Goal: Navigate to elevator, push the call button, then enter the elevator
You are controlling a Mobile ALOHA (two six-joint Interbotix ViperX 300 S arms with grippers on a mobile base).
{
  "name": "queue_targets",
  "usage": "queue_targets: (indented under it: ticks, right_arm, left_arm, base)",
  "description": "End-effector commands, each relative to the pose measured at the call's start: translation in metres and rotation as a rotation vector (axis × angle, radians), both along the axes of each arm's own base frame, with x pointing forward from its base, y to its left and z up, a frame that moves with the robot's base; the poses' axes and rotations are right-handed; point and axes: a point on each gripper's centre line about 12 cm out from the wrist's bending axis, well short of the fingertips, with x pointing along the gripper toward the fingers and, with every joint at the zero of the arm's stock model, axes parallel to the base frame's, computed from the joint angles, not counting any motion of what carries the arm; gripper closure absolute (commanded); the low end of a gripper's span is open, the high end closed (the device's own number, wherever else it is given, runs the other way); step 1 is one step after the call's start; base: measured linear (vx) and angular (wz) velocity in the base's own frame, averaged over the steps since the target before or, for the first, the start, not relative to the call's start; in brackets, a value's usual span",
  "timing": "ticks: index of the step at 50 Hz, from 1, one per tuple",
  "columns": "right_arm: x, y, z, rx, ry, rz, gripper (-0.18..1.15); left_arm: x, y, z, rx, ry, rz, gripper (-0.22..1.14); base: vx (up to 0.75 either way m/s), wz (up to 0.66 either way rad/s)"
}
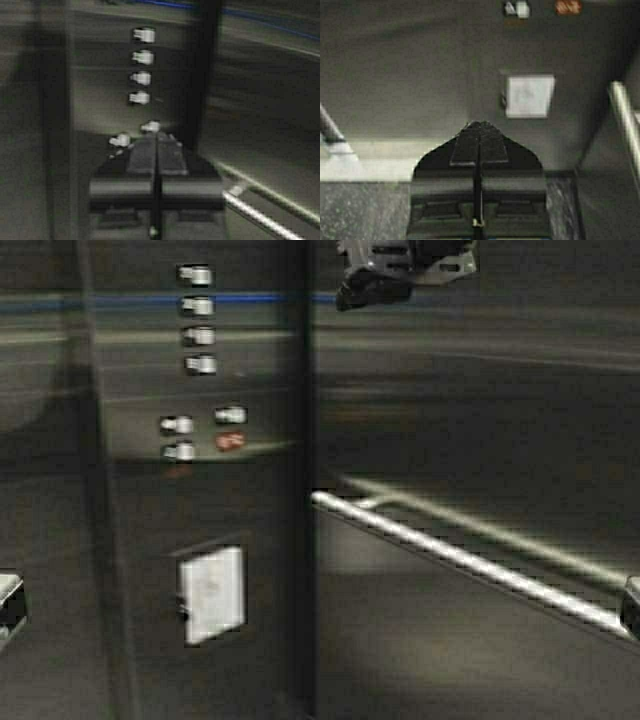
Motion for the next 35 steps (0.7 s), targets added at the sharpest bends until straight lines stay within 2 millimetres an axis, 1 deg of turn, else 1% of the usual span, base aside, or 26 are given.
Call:
queue_targets:
  ticks: [1,4,12,18,25,30,35]
  right_arm:
    - [0.002,0.001,0.014,0.025,-0.034,-0.001,0.9]
    - [0.001,0.0,0.013,0.022,-0.031,0.0,0.9]
    - [-0.004,-0.003,0.0,0.003,0.001,-0.002,0.9]
    - [0.004,-0.008,-0.007,-0.004,0.012,-0.019,0.9]
    - [0.009,-0.004,-0.007,0.001,0.008,-0.015,0.9]
    - [0.012,-0.002,-0.017,0.0,0.024,-0.008,0.9]
    - [0.02,-0.001,-0.023,0.025,0.023,0.0,0.9]
  left_arm:
    - [0.002,0.0,0.01,-0.002,-0.029,0.001,0.89]
    - [0.002,0.0,0.01,-0.005,-0.03,0.001,0.89]
    - [-0.002,0.0,0.012,-0.04,-0.047,-0.002,0.89]
    - [-0.007,0.001,0.012,-0.066,-0.056,-0.005,0.89]
    - [-0.008,0.001,0.012,-0.064,-0.054,-0.005,0.89]
    - [-0.008,0.001,0.014,-0.069,-0.056,-0.005,0.89]
    - [-0.008,0.001,0.013,-0.075,-0.054,-0.006,0.89]
  base:
    - [0.2,0.23]
    - [0.21,0.23]
    - [0.23,0.24]
    - [0.24,0.14]
    - [0.24,0.07]
    - [0.22,0.11]
    - [0.23,0.13]
